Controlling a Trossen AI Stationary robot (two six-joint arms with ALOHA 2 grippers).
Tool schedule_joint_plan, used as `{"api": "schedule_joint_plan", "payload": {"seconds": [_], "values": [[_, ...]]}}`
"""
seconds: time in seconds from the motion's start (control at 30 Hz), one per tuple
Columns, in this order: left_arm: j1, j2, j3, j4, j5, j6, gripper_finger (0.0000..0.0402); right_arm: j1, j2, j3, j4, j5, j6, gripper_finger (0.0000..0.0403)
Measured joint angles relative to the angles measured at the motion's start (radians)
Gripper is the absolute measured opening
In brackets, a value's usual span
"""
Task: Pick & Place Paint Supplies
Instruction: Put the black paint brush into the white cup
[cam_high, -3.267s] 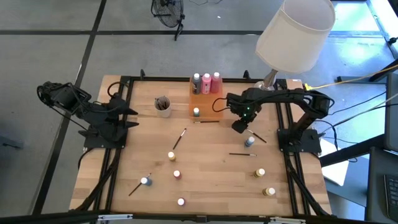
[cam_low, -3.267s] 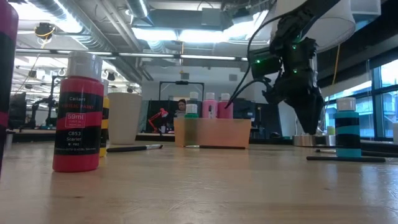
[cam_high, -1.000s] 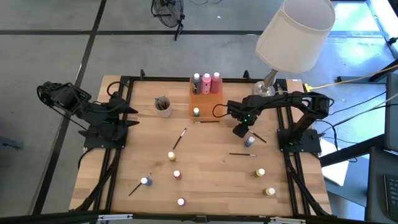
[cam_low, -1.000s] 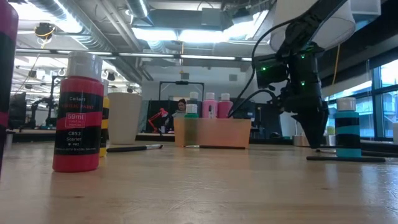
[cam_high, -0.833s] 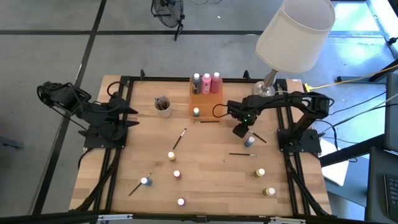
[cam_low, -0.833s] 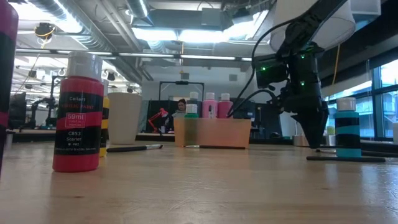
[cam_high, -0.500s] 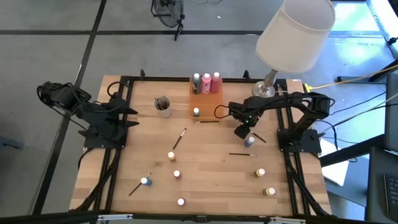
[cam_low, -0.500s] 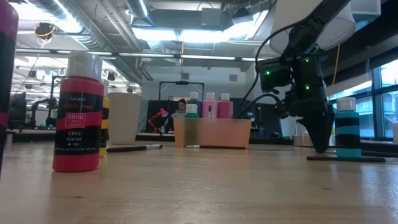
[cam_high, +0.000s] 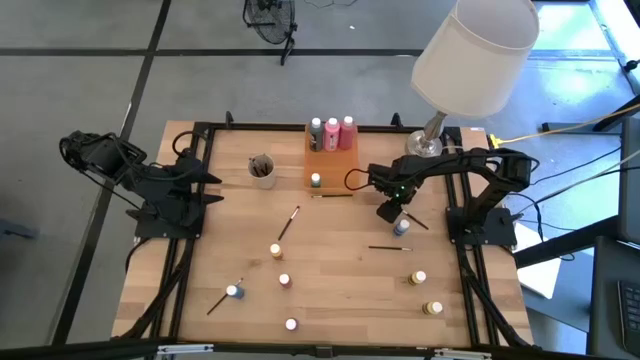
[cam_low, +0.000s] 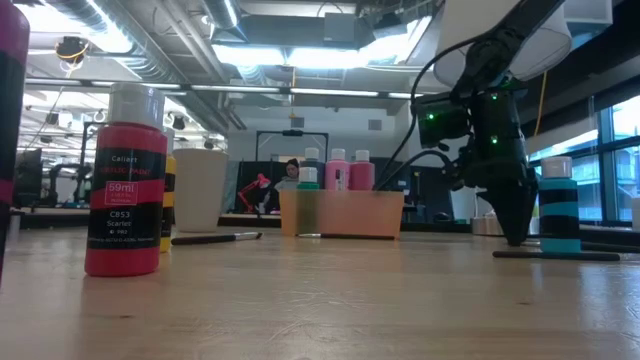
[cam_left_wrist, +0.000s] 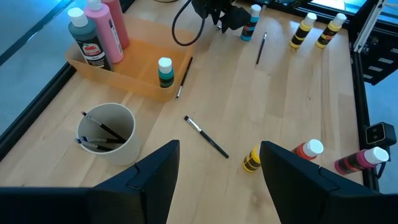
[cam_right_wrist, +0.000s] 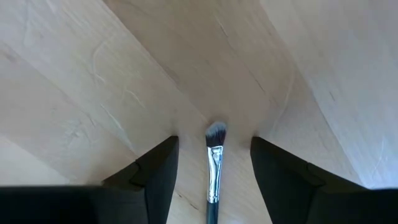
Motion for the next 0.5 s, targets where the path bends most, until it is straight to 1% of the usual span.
{"api": "schedule_joint_plan", "payload": {"seconds": [0.5], "values": [[0.0, 0.002, 0.0, 0.0, -0.001, 0.0, 0.0219, 0.0, 0.001, 0.0, 0.005, 0.0, -0.005, 0.0204]]}}
